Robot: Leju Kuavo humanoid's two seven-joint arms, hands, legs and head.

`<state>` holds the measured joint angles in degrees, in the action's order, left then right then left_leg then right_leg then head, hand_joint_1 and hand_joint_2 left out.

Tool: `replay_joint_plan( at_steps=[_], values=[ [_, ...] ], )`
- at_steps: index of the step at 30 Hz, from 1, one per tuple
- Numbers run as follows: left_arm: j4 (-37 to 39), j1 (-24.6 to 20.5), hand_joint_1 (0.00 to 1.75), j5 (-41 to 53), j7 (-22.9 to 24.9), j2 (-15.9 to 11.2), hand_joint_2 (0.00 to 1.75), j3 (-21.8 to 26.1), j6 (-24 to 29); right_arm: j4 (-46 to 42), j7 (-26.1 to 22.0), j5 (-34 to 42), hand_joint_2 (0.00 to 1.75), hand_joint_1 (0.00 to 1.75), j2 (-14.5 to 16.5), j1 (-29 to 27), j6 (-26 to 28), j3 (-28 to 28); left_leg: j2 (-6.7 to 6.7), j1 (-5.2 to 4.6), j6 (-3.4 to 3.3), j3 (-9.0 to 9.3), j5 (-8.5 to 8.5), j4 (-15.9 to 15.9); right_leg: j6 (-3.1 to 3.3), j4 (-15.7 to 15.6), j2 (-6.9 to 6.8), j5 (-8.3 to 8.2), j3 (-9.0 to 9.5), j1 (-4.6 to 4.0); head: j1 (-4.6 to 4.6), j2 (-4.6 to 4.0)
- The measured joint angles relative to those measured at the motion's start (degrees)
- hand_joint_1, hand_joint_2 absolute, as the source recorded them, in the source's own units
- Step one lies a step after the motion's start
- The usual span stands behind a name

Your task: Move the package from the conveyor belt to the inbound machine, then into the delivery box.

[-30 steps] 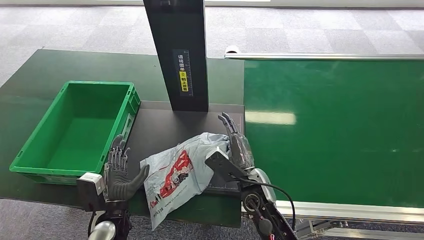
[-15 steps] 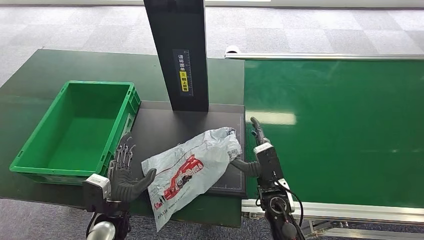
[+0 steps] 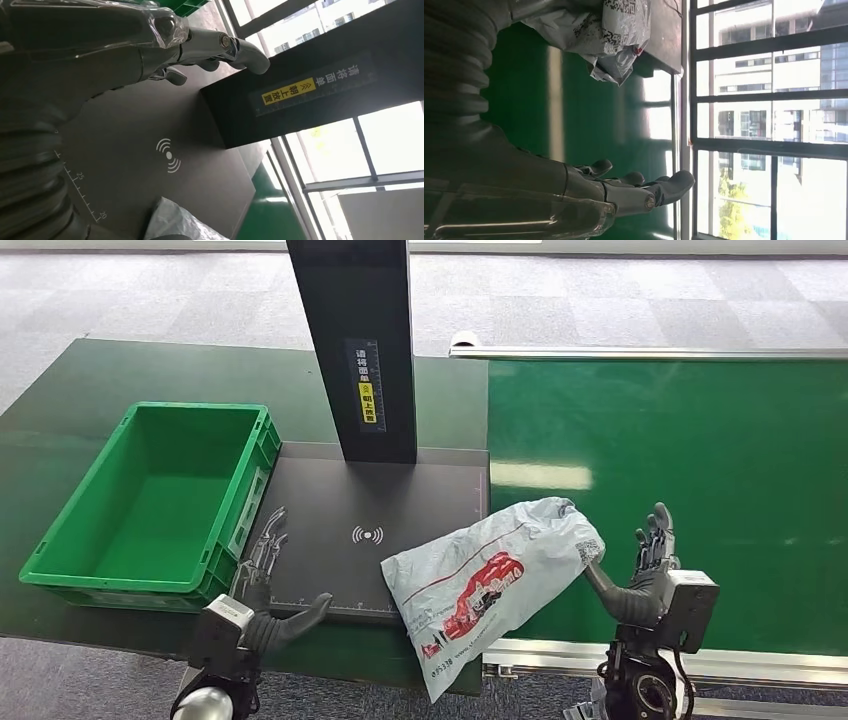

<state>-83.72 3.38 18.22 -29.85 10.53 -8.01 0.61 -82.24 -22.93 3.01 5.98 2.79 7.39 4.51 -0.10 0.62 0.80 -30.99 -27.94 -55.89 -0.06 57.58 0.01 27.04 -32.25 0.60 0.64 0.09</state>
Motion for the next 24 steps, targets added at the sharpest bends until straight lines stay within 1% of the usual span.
replay_joint_plan(
  at_steps=[6,13,15,18,20,21,22,24],
  values=[
    [-0.2,0.9,0.00,5.8,1.6,-0.3,1.75,-1.7,0.0,-4.1,-0.6,0.4,1.75,0.00,0.1,-3.0,0.4,3.2,-0.02,0.00,0.00,0.00,0.00,0.0,0.00,0.0,0.00,0.00,0.00,0.00,0.00,0.00],
    [-0.2,1.9,0.00,6.5,2.2,-0.4,1.75,-3.1,0.2,-7.0,-1.1,-0.9,1.75,0.00,0.7,-4.6,0.9,4.0,-0.02,0.00,0.00,0.01,0.00,0.0,0.00,0.0,0.00,0.00,0.00,0.00,-0.01,0.01],
    [-0.2,2.1,0.00,6.3,2.5,-0.3,1.75,-3.2,0.5,-7.5,-1.0,-4.1,1.75,0.00,0.8,-4.8,2.1,4.0,-0.02,0.00,0.00,0.01,0.00,0.0,0.00,0.0,0.00,0.00,0.01,0.00,0.00,0.01],
    [-0.2,2.3,0.00,5.8,2.8,-0.3,1.75,-3.2,0.8,-7.7,1.5,-14.6,1.75,0.00,0.6,-4.9,3.4,3.0,-0.05,0.00,0.00,0.01,0.00,0.0,0.00,0.0,0.01,0.00,0.02,0.00,0.00,0.00],
    [-0.2,2.4,0.00,5.5,2.9,-0.3,1.75,-3.2,0.7,-7.1,4.0,-22.2,1.75,0.13,0.5,-4.6,3.5,1.4,-0.05,0.00,0.00,0.01,0.00,0.0,0.00,0.0,0.01,0.00,0.03,-0.01,0.00,0.00],
    [-0.2,2.4,0.00,5.4,2.9,-0.3,1.75,-3.3,0.5,-6.3,5.1,-25.5,1.75,0.49,0.5,-4.2,3.4,0.4,-0.05,0.00,0.00,0.01,0.00,0.0,0.00,0.0,0.01,0.00,0.03,-0.01,0.01,0.00],
    [-0.2,2.3,0.00,5.3,2.9,-0.3,1.75,-3.3,0.3,-5.2,6.2,-28.5,1.75,0.93,0.4,-3.7,3.3,-0.6,-0.05,0.01,0.00,0.02,0.01,0.0,0.00,0.0,0.01,0.00,0.03,-0.01,0.00,0.00],
    [-0.2,2.1,0.00,5.3,2.9,-0.3,1.75,-3.6,0.0,-2.5,7.5,-32.4,1.75,1.67,0.4,-2.4,2.9,-2.4,-0.05,0.01,0.00,0.02,0.02,0.0,0.00,0.0,0.01,0.00,0.04,-0.01,-0.01,0.00]
  ],
)
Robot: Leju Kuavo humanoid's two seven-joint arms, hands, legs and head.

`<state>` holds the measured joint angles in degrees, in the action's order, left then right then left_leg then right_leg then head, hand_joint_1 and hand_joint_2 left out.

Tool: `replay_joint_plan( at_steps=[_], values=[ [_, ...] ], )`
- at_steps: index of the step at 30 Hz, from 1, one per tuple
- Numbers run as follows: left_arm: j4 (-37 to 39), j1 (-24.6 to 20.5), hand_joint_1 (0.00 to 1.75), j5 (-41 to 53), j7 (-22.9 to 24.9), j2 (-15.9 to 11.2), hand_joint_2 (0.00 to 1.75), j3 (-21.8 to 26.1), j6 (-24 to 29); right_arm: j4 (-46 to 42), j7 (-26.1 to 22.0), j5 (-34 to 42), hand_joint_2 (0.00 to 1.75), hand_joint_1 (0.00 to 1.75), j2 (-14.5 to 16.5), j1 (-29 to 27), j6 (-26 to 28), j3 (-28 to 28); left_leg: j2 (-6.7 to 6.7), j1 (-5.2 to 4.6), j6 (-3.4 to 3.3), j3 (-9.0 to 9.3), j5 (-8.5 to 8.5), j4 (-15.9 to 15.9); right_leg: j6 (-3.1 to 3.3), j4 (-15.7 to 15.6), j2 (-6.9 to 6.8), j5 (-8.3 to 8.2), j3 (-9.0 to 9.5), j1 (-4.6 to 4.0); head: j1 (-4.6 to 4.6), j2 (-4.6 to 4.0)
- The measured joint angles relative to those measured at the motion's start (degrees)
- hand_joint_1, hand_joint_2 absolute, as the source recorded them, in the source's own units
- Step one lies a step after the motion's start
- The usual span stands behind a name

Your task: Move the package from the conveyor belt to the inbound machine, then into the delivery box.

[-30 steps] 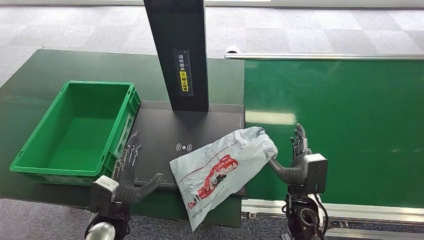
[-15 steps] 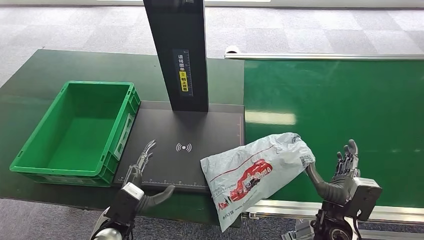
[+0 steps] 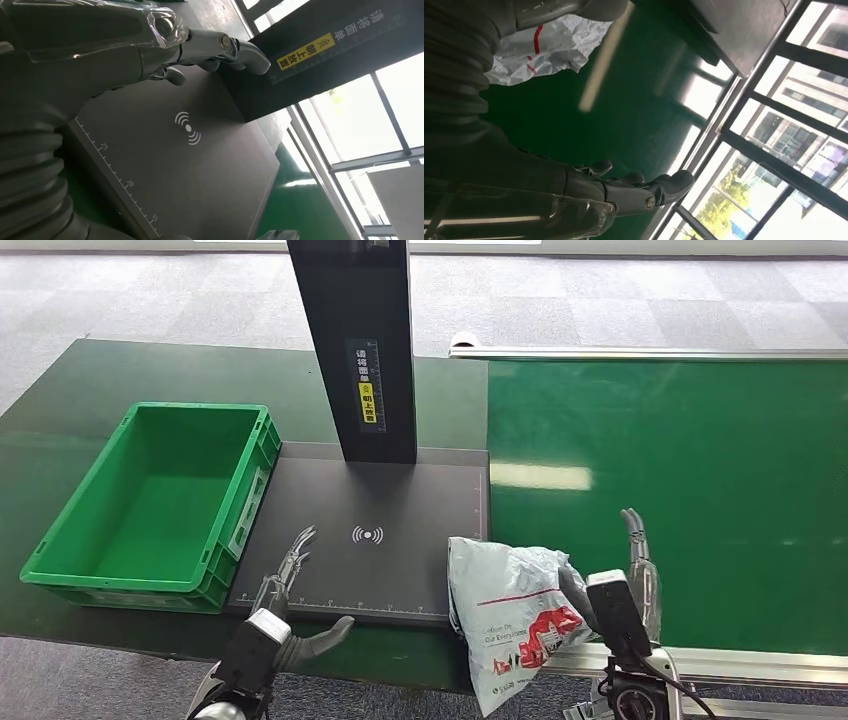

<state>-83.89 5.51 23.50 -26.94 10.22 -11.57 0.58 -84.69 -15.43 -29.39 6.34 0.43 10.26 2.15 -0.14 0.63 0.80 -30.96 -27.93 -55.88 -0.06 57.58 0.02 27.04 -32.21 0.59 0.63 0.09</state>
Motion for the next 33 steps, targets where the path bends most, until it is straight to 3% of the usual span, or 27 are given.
replay_joint_plan(
  at_steps=[1,9,10,14,21,33],
  values=[
    [0.0,-0.2,0.00,0.0,0.0,0.0,1.75,-0.1,-0.1,1.5,0.3,-1.1,1.75,1.75,0.0,0.7,-0.3,-0.8,0.00,0.00,0.00,0.00,0.01,0.0,0.00,0.0,0.00,0.00,0.01,0.00,0.00,0.00],
    [0.3,-0.8,0.00,-1.3,0.1,0.1,1.75,-0.2,-0.6,10.5,0.4,-2.6,1.75,1.75,0.5,5.4,-2.2,-4.8,0.02,0.00,-0.01,-0.01,0.01,0.0,0.00,0.0,0.00,0.00,-0.01,0.00,0.00,0.00],
    [0.4,-1.0,0.00,-1.4,0.1,0.1,1.75,-0.2,-0.7,11.4,0.4,-2.7,1.75,1.68,0.6,5.9,-2.4,-5.2,0.02,0.00,-0.01,-0.01,0.01,0.0,0.00,0.0,0.00,0.00,-0.01,0.00,0.00,0.00],
    [0.6,-1.3,0.00,-1.6,0.1,0.1,1.75,-0.2,-1.2,13.5,0.7,-3.0,1.75,0.00,0.8,7.0,-2.5,-6.0,0.03,0.00,-0.01,-0.01,0.01,0.0,0.00,0.0,0.00,0.00,-0.01,0.00,0.01,0.00],
    [0.6,-1.5,0.00,-1.3,0.0,0.4,1.75,-0.5,-2.9,15.3,1.3,-3.2,1.75,0.00,0.8,7.2,-1.2,-6.3,0.03,0.00,-0.01,0.00,0.01,0.0,0.00,0.0,0.00,0.00,-0.01,0.00,0.00,0.00],
    [0.6,-1.3,0.00,-1.1,0.0,0.6,1.75,-0.1,-3.1,7.5,-5.3,1.6,1.75,0.00,0.4,4.3,4.2,-5.8,0.03,0.00,-0.01,0.00,0.01,0.0,0.00,0.0,0.00,0.00,-0.02,0.00,0.00,0.00]
  ],
)
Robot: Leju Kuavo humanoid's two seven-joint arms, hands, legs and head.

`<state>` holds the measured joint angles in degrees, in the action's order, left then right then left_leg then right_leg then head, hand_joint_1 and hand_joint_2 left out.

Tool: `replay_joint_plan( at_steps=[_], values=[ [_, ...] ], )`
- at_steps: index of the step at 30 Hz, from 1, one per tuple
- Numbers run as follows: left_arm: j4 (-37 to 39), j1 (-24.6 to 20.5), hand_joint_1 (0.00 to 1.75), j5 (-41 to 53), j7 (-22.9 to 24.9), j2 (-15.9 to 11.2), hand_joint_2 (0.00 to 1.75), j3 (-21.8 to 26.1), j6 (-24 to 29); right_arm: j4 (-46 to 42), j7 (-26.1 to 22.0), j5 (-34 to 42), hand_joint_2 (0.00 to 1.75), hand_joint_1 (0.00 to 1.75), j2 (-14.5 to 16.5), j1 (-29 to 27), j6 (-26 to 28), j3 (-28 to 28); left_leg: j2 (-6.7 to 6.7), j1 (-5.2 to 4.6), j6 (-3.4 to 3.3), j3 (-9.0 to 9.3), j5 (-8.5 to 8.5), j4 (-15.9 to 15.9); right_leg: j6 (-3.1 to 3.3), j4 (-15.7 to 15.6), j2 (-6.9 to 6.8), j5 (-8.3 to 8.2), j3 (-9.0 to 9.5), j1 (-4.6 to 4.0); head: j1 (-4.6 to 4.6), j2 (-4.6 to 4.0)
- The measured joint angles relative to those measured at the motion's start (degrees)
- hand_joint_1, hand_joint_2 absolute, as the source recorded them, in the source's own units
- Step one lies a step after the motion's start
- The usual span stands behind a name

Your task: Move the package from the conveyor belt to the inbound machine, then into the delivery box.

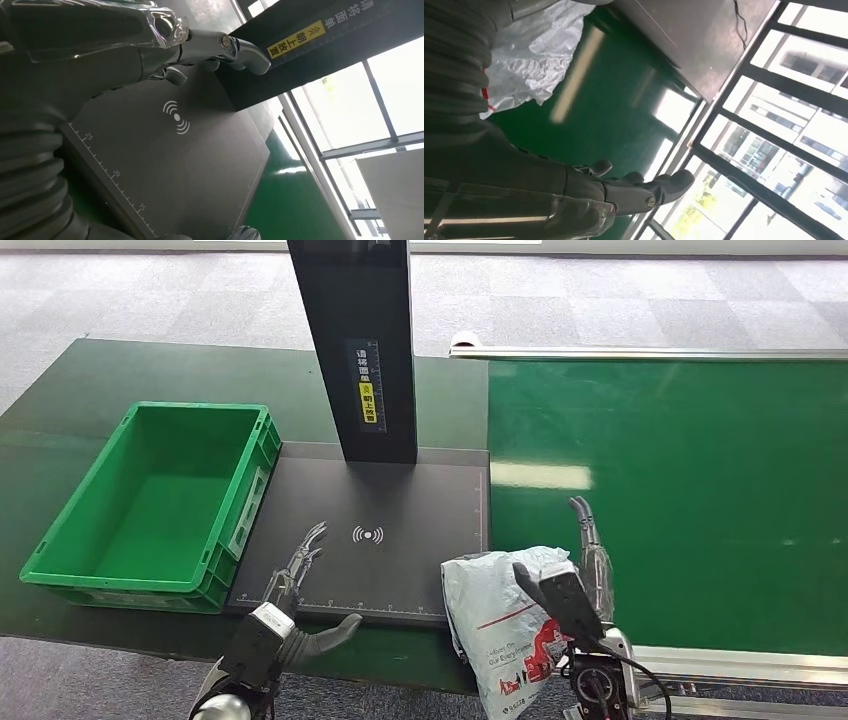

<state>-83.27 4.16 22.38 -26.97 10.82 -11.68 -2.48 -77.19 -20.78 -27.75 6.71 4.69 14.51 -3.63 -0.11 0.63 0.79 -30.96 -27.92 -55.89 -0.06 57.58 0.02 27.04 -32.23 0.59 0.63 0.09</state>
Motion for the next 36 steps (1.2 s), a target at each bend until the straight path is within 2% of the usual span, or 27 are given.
replay_joint_plan(
  at_steps=[6,14,21,28,32,36],
  values=[
    [-0.3,0.6,0.00,-0.2,-0.2,0.0,1.75,0.2,0.9,-7.9,0.1,-0.6,1.75,0.00,-1.1,-3.4,-0.4,0.5,0.01,0.00,-0.01,0.00,-0.01,0.0,0.00,0.0,0.00,0.00,0.00,0.00,0.00,0.00],
    [-1.5,1.8,0.00,-0.3,-0.2,-0.2,1.75,1.3,1.2,-16.1,8.5,-10.4,1.75,0.00,-3.4,-9.4,-8.6,-1.0,0.00,0.00,0.00,-0.01,-0.03,0.0,0.00,0.0,0.00,0.01,0.01,0.00,0.01,0.00],
    [-2.2,2.3,0.00,-0.1,-0.1,-0.2,1.75,1.8,0.8,-15.2,13.2,-13.8,1.75,0.00,-5.0,-12.1,-12.3,-4.0,0.00,0.00,0.00,-0.01,-0.03,0.0,0.00,0.0,0.00,0.01,0.03,0.00,0.01,0.00],
    [-2.5,2.7,0.00,-0.5,0.3,-0.4,1.75,1.9,0.9,-8.5,17.5,-11.6,1.75,0.00,-5.9,-12.0,-14.6,-7.2,-0.02,0.00,0.00,-0.01,-0.04,0.0,0.00,0.0,0.00,0.01,0.03,0.00,0.00,0.00],
    [-2.5,2.8,0.00,-1.1,0.6,-0.6,1.75,1.8,1.2,-1.9,17.7,-9.4,1.75,1.75,-5.8,-10.1,-14.1,-8.0,-0.14,0.01,0.00,0.04,-0.04,0.0,0.00,0.0,0.04,0.01,0.09,-0.01,0.01,0.00],
    [-2.5,2.7,0.00,-1.8,0.7,-0.7,1.75,1.5,1.6,4.6,15.6,-7.4,1.75,1.75,-5.3,-7.7,-11.7,-8.1,-0.40,0.04,0.06,0.26,-0.13,0.0,0.03,0.0,0.31,-0.01,0.24,-0.03,-0.01,0.00]
  ],
)
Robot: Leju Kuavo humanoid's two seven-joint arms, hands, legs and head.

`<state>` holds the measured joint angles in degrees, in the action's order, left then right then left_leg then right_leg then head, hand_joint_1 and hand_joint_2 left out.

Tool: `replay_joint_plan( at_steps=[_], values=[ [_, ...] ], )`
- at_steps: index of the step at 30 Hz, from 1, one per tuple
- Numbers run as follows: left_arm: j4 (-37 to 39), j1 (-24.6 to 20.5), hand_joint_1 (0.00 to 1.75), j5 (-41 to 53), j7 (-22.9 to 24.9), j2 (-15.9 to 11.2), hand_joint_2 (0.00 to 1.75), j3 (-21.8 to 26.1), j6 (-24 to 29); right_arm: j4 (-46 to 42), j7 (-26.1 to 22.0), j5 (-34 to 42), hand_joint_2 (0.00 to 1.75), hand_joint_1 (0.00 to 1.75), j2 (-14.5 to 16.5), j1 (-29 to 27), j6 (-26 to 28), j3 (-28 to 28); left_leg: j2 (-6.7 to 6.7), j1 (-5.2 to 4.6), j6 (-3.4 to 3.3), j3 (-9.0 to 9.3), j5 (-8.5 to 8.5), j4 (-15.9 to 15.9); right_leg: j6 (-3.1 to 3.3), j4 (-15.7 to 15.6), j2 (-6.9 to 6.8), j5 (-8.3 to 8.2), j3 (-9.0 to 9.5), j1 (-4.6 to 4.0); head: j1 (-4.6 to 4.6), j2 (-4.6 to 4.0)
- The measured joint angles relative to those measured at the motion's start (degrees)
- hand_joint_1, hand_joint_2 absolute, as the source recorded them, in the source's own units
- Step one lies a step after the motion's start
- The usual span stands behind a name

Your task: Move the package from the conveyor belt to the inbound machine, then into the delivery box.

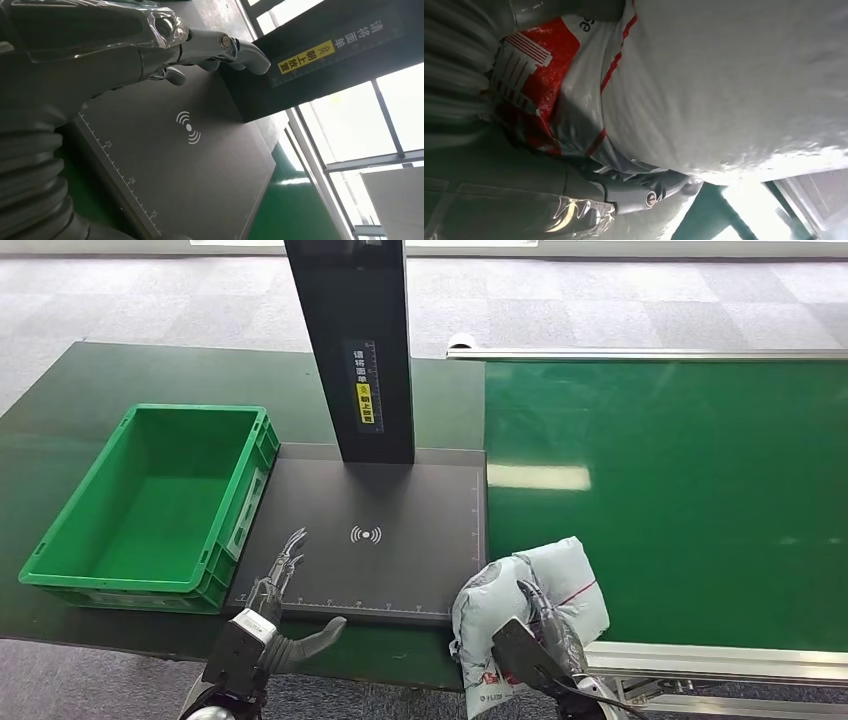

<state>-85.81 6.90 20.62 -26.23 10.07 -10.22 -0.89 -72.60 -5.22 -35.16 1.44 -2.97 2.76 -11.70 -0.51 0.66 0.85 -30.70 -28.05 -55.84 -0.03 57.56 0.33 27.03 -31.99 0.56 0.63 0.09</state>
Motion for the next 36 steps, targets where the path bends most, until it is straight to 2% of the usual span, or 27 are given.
replay_joint_plan(
  at_steps=[5,14,19,22,28,32,36],
  values=[
    [0.0,0.0,0.00,-0.2,0.1,0.0,1.75,-0.2,0.3,4.4,-1.3,1.2,1.75,1.75,0.6,2.4,1.1,0.3,-0.67,0.05,-0.12,0.27,-0.15,0.0,0.18,0.0,0.57,-0.22,0.04,-0.05,0.01,0.00],
    [0.0,0.0,0.00,-0.2,0.1,-0.2,1.75,-0.5,0.3,7.1,-1.4,1.4,1.75,1.75,0.9,4.6,1.5,0.4,-0.75,0.11,0.07,0.41,0.08,0.0,0.21,0.0,0.67,-0.38,0.11,-0.11,0.01,0.00],
    [0.0,0.0,0.00,-0.3,0.1,-0.2,1.75,-0.4,0.5,5.9,-5.1,1.8,1.75,1.75,1.1,3.6,6.9,0.6,-0.61,0.10,0.05,0.26,0.11,0.0,0.19,0.0,0.64,-0.39,0.03,-0.11,0.01,0.00],
    [0.0,0.1,0.00,-0.3,-0.1,-0.2,1.75,-0.4,0.7,0.6,-8.6,1.5,1.75,1.75,1.0,1.4,11.4,0.8,-0.36,0.09,0.00,-0.02,0.21,0.0,0.14,0.0,0.46,-0.41,-0.20,-0.09,0.01,0.00],
    [0.0,0.4,0.00,-0.2,-1.9,-0.1,1.75,-0.3,1.4,-16.9,-15.5,0.7,1.75,1.75,-0.5,-1.6,19.6,1.5,-0.20,0.06,-0.02,-0.34,0.24,0.0,0.07,0.0,0.33,-0.37,-0.49,-0.06,0.01,0.00],
    [0.0,0.2,0.00,0.0,-2.7,-0.2,1.75,-0.3,1.8,-24.7,-17.3,2.4,1.75,1.75,-2.1,-0.2,20.8,2.0,-0.21,0.03,-0.03,-0.49,0.22,0.0,0.05,0.0,0.33,-0.36,-0.56,-0.03,0.01,0.00],
    [0.0,-0.1,0.00,0.4,-3.1,-0.3,1.75,-0.1,2.6,-27.9,-19.6,4.5,1.75,1.75,-3.0,3.5,21.3,2.1,-0.19,0.03,-0.04,-0.49,0.24,0.0,0.05,0.0,0.33,-0.37,-0.56,-0.02,0.01,0.00]
  ],
)
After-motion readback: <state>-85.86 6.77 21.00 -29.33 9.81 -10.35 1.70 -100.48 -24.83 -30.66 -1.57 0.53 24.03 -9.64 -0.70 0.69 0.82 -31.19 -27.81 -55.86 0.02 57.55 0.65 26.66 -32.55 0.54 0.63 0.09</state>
